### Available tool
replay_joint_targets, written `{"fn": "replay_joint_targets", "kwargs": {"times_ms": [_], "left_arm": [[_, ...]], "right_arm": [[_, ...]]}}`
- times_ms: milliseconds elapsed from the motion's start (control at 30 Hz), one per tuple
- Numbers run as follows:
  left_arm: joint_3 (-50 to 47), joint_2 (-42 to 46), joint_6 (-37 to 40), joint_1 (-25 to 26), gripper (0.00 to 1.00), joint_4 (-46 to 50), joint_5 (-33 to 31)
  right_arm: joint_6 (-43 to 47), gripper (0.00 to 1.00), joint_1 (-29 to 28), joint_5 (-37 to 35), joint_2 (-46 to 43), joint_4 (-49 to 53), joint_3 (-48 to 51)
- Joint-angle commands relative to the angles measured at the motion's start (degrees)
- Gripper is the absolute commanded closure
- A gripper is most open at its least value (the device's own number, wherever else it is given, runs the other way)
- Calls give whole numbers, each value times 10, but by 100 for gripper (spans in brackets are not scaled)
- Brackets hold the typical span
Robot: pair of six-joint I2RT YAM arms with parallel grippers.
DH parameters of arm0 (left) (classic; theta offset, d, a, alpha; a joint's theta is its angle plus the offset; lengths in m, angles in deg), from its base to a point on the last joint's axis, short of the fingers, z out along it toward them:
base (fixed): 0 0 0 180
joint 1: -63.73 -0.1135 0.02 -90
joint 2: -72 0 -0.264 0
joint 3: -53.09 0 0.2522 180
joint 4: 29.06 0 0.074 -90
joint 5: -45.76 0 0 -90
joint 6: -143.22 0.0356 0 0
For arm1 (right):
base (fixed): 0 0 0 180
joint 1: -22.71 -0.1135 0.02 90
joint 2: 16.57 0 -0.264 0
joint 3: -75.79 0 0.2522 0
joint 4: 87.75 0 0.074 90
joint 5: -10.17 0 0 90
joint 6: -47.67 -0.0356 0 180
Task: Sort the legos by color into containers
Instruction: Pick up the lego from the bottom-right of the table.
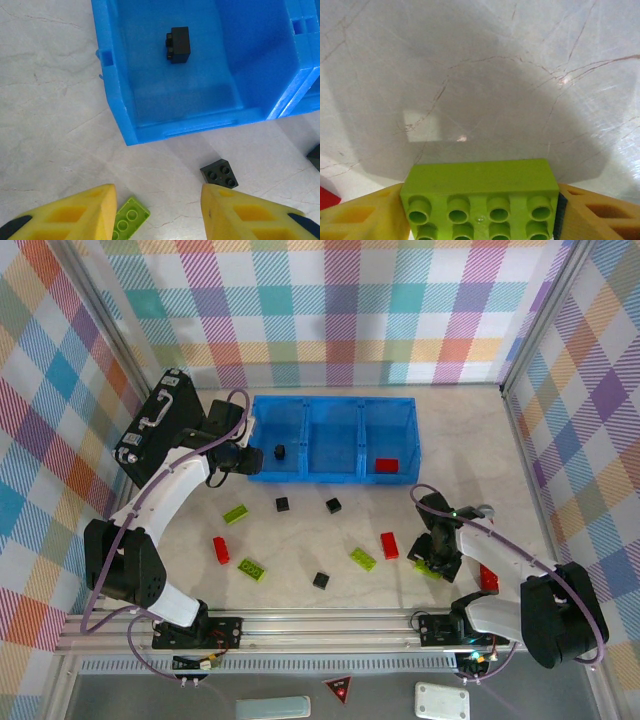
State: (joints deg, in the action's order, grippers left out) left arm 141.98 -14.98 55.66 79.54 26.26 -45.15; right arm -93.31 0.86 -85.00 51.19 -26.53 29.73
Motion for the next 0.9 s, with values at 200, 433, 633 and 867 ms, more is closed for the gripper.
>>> {"fn": "replay_joint_targets", "kwargs": {"times_ms": [200,433,633,867], "left_arm": [[-8,1,5,-10,52,-8,8],[-8,4,4,-11,52,-10,10],[-10,7,3,-13,52,-14,10],[-13,3,-9,-23,52,-28,14]], "right_arm": [[19,34,-4,-15,-22,37,-26],[67,35,-4,-42,-16,79,-105],[98,35,-5,-35,17,90,-184],[104,35,-28,-26,93,62,-254]]}}
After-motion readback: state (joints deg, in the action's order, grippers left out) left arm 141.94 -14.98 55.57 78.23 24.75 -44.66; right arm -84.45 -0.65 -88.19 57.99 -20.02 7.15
